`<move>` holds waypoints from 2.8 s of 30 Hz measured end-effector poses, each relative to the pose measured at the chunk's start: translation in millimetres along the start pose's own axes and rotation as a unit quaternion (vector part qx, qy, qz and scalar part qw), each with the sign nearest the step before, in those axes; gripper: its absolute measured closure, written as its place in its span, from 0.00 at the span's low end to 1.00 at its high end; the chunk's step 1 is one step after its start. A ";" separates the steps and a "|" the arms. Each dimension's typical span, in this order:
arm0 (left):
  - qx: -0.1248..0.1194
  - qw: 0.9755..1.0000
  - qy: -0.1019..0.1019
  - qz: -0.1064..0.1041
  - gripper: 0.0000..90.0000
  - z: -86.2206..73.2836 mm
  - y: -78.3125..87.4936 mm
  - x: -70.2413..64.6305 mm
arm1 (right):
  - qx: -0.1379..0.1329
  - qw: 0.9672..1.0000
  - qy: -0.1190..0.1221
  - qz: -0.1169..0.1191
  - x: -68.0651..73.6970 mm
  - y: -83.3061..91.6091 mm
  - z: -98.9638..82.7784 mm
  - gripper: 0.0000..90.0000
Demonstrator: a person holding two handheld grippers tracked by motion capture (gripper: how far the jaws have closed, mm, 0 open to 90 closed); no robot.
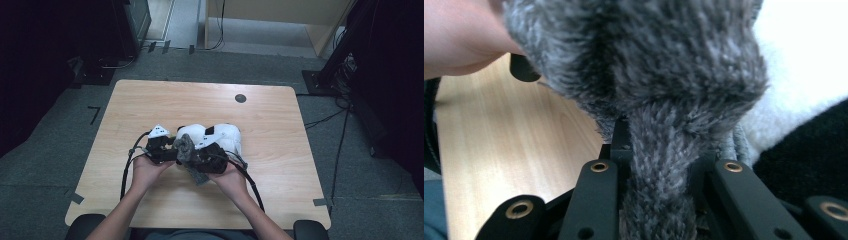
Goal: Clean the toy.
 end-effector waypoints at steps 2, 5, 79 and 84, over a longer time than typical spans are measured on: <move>0.001 1.000 -0.003 0.002 0.37 -0.1 -0.4 -0.1 | -0.005 1.000 0.001 0.004 -2.5 -0.6 -1.6 0.82; 0.005 1.000 -0.005 0.004 0.37 0.3 -0.6 -0.4 | -0.001 1.000 0.000 0.001 -6.3 3.4 -4.4 0.83; 0.012 1.000 -0.002 0.008 0.39 0.2 -2.3 -1.8 | 0.010 0.999 -0.023 0.026 -24.4 10.1 0.4 0.82; 0.015 1.000 -0.005 0.009 0.39 0.7 -2.9 -1.4 | 0.005 1.000 -0.015 -0.014 -35.4 26.1 -5.2 0.82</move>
Point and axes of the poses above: each handheld gripper's, and its own axes: y roughly backward along the jaws, z roughly out of its top, x roughly to its left, the point moved 8 cm from there along -y, roughly forward along the jaws, and after that the axes turned 3 degrees about y, right-handed, at the moved point
